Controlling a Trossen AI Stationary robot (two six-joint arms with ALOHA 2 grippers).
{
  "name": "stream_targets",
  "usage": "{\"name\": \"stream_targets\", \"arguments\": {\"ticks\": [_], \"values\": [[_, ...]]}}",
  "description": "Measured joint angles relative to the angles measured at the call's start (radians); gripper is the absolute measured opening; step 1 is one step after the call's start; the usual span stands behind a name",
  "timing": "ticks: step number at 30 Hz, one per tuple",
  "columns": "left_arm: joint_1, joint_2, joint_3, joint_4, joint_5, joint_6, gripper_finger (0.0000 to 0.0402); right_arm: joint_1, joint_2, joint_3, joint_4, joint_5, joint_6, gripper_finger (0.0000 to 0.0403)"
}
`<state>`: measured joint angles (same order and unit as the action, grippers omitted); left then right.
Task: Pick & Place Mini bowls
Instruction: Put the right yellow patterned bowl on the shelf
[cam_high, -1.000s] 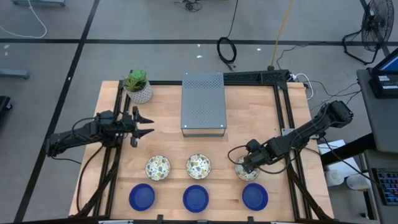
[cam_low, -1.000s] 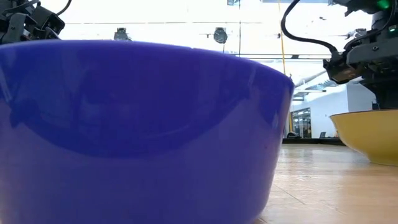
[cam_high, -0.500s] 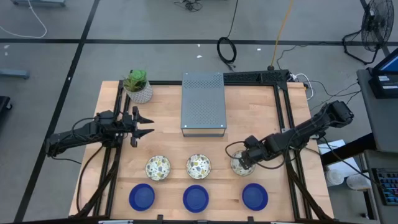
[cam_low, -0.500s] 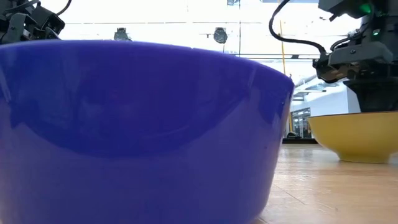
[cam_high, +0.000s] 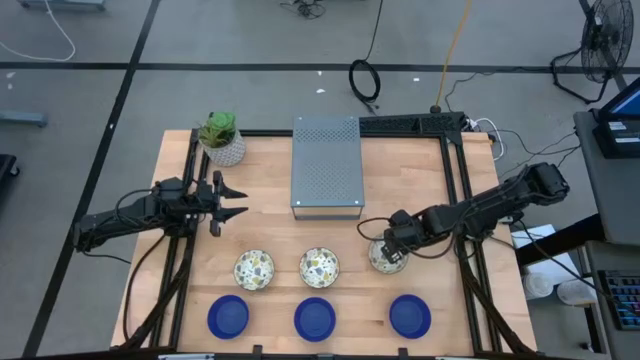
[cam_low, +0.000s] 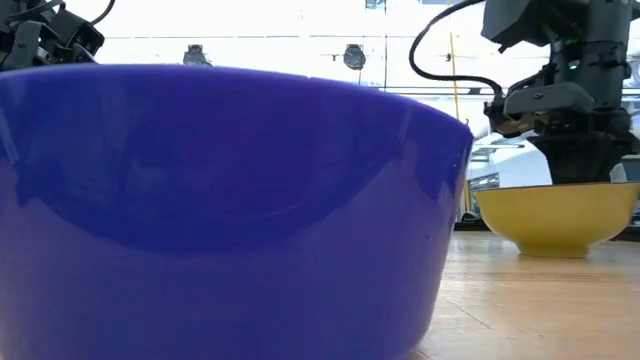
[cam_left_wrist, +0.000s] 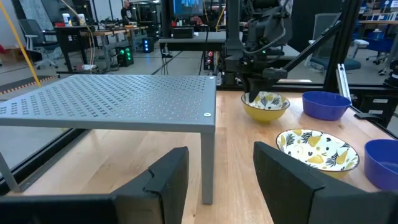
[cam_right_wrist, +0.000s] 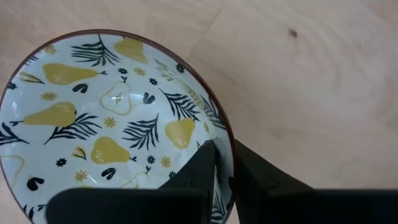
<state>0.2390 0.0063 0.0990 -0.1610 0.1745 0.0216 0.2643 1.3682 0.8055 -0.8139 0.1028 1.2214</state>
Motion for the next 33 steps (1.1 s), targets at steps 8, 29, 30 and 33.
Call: {"name": "stream_targets", "arguments": {"ticks": [8, 29, 30, 33], "values": [[0.0, 0.0, 0.0, 0.0, 0.0, 0.0, 0.0182, -0.073, 0.0, 0.0, -0.002, 0.0, -0.087, 0.0028], [0.0, 0.0, 0.0, 0.0, 0.0, 0.0, 0.0182, -0.342, 0.0, 0.0, -0.002, 0.003, -0.352, 0.0029], [0.0, 0.0, 0.0, 0.0, 0.0, 0.0, 0.0182, -0.356, 0.0, 0.0, -0.002, 0.003, -0.364, 0.003], [0.0, 0.0, 0.0, 0.0, 0.0, 0.0, 0.0182, -0.397, 0.0, 0.0, -0.002, 0.003, -0.399, 0.003]]}}
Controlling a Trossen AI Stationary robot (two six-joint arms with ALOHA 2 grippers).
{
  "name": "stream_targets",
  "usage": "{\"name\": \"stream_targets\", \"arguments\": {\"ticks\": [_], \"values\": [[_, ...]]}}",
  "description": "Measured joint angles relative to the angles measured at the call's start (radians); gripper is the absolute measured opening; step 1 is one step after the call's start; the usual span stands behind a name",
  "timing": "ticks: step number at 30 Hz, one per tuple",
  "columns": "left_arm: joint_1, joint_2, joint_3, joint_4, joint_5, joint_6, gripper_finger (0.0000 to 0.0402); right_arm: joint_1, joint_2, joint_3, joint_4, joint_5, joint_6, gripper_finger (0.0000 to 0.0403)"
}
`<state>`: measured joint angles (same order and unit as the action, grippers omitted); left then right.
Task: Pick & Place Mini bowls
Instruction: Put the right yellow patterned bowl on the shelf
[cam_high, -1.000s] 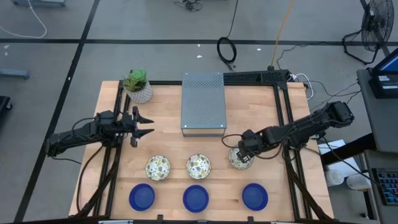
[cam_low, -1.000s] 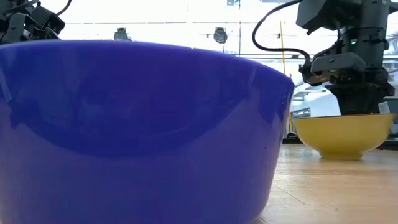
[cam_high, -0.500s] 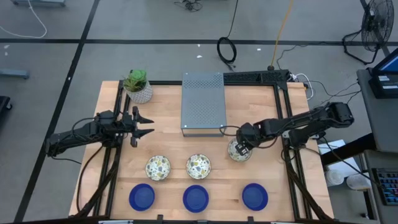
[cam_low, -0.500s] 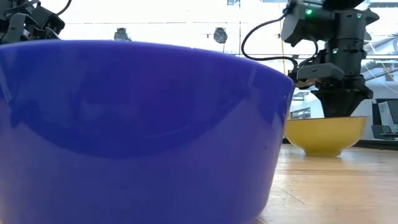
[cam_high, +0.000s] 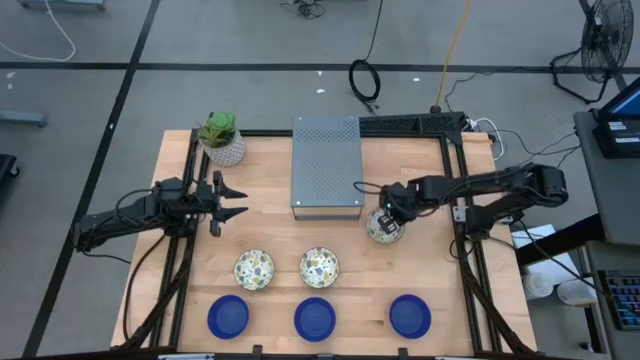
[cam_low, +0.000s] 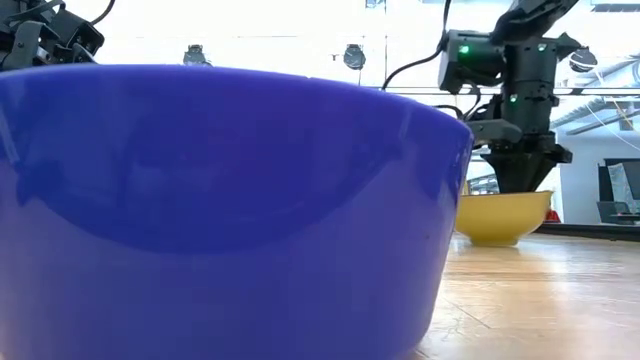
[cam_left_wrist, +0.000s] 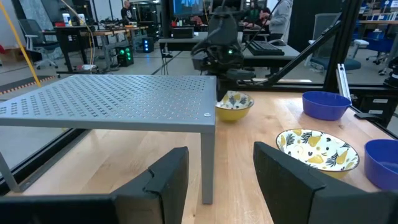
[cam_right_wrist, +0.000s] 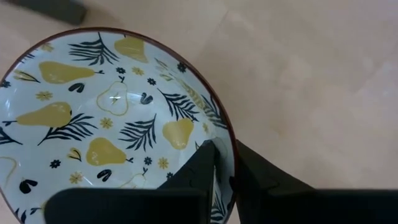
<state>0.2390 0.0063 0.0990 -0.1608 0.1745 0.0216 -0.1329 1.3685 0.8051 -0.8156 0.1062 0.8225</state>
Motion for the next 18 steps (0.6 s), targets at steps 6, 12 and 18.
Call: {"name": "stream_targets", "arguments": {"ticks": [6, 12, 18], "values": [[0.0, 0.0, 0.0, 0.0, 0.0, 0.0, 0.0182, -0.083, 0.0, 0.0, 0.012, 0.001, -0.065, 0.0031], [0.0, 0.0, 0.0, 0.0, 0.0, 0.0, 0.0182, -0.171, 0.001, 0.0, 0.034, 0.001, -0.123, 0.003], [0.0, 0.0, 0.0, 0.0, 0.0, 0.0, 0.0182, -0.257, 0.001, 0.0, 0.04, -0.001, -0.176, 0.003]]}}
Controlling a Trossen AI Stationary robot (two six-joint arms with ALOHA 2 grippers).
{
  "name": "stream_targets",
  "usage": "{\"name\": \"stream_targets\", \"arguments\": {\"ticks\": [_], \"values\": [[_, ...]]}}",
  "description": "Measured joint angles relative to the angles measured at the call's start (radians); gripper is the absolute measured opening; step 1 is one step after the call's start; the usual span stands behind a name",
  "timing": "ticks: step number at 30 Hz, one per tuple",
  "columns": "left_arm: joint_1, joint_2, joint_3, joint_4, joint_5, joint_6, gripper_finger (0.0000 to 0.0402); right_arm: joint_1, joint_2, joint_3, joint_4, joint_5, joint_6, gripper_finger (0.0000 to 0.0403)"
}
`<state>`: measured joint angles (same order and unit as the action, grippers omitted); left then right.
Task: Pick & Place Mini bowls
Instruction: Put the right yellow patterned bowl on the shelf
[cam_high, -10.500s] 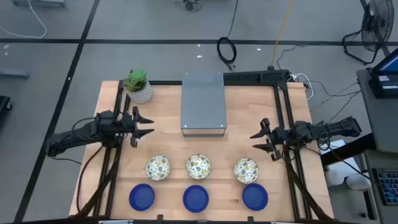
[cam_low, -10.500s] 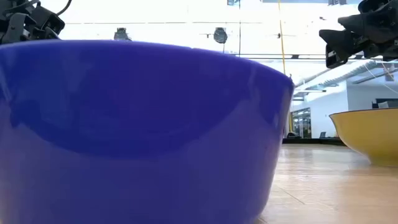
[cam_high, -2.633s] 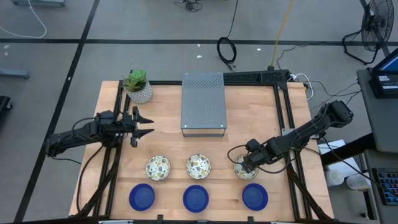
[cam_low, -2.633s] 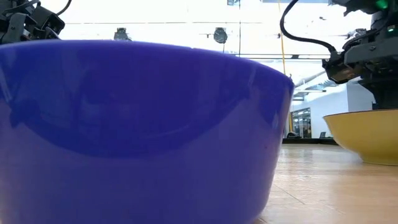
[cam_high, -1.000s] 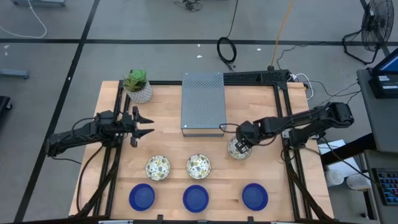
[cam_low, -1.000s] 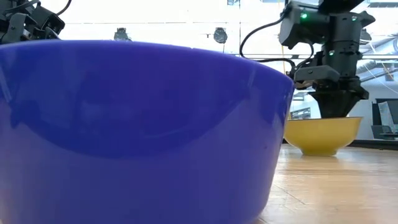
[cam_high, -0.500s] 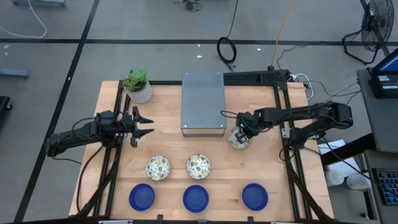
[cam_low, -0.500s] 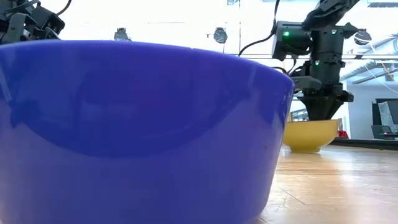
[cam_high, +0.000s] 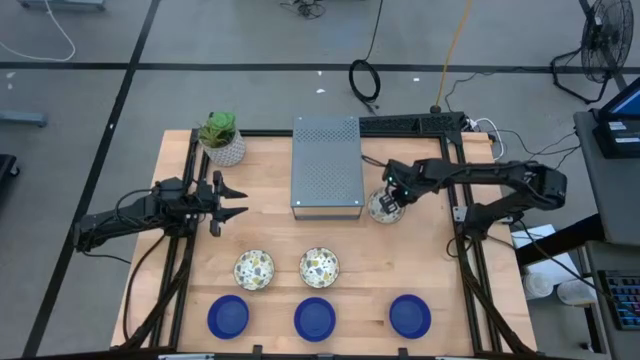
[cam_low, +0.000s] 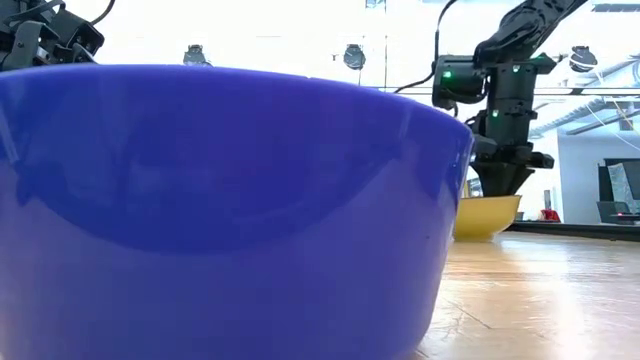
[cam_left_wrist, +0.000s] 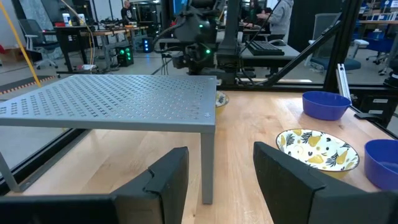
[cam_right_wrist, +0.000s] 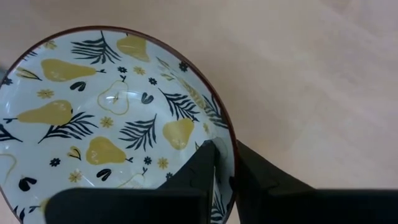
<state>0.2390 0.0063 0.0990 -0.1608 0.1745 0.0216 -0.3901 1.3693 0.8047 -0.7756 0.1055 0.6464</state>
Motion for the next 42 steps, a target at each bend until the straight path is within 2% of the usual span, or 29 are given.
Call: {"name": "stream_targets", "arguments": {"ticks": [17, 21, 26, 34, 42], "values": [[0.0, 0.0, 0.0, 0.0, 0.0, 0.0, 0.0182, -0.249, 0.001, -0.002, 0.13, 0.007, -0.107, 0.0024], [0.0, 0.0, 0.0, 0.0, 0.0, 0.0, 0.0182, -0.289, 0.001, -0.002, 0.179, 0.059, -0.132, 0.0024], [0.0, 0.0, 0.0, 0.0, 0.0, 0.0, 0.0182, -0.316, 0.001, -0.002, 0.266, 0.149, -0.157, 0.0023], [0.0, 0.0, 0.0, 0.0, 0.0, 0.0, 0.0182, -0.329, 0.002, -0.002, 0.467, 0.141, -0.198, 0.0005], [0.0, 0.0, 0.0, 0.0, 0.0, 0.0, 0.0182, -0.329, 0.002, -0.002, 0.479, 0.132, -0.214, 0.0004]]}}
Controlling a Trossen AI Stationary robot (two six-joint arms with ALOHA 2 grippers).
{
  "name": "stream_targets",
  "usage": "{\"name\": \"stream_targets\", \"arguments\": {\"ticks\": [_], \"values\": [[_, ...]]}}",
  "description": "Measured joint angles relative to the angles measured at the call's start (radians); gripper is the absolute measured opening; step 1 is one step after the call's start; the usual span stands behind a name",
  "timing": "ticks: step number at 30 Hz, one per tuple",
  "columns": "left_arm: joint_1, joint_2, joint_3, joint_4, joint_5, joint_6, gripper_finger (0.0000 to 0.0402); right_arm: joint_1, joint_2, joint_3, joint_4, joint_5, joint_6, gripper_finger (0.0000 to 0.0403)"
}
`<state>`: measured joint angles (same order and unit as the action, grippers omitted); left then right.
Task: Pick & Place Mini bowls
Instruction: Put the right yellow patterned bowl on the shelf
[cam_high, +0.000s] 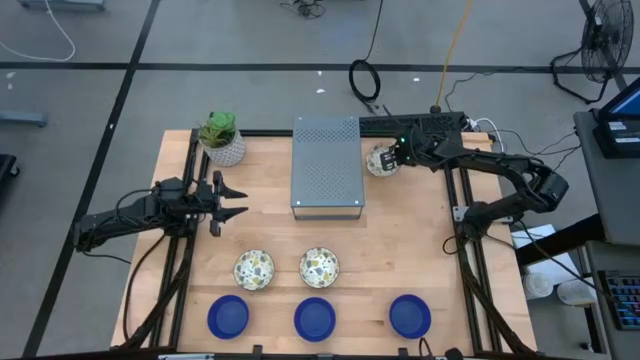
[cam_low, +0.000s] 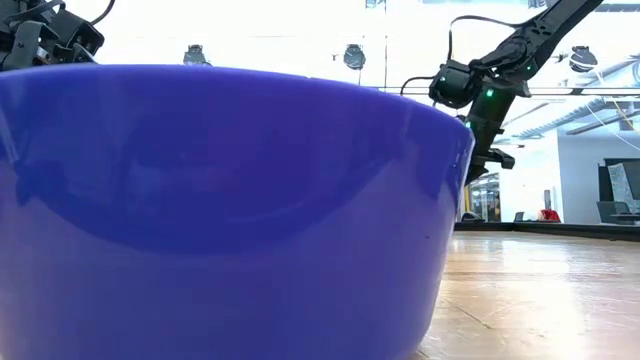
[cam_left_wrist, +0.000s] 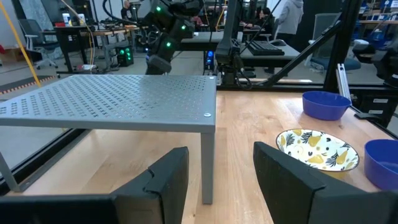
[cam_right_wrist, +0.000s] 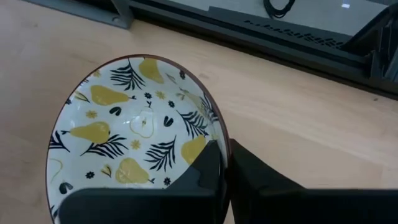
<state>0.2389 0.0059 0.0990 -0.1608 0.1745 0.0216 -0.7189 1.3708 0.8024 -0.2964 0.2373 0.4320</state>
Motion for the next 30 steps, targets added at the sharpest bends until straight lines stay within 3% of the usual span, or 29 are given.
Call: {"name": "stream_targets", "arguments": {"ticks": [11, 20, 30], "values": [[0.0, 0.0, 0.0, 0.0, 0.0, 0.0, 0.0182, 0.001, -0.001, 0.0, 0.081, 0.024, -0.008, 0.0002], [0.0, 0.0, 0.0, 0.0, 0.0, 0.0, 0.0182, 0.001, -0.001, 0.001, 0.246, 0.031, -0.008, 0.0001], [0.0, 0.0, 0.0, 0.0, 0.0, 0.0, 0.0182, 0.0, -0.002, 0.002, 0.336, 0.109, -0.034, 0.0001]]}}
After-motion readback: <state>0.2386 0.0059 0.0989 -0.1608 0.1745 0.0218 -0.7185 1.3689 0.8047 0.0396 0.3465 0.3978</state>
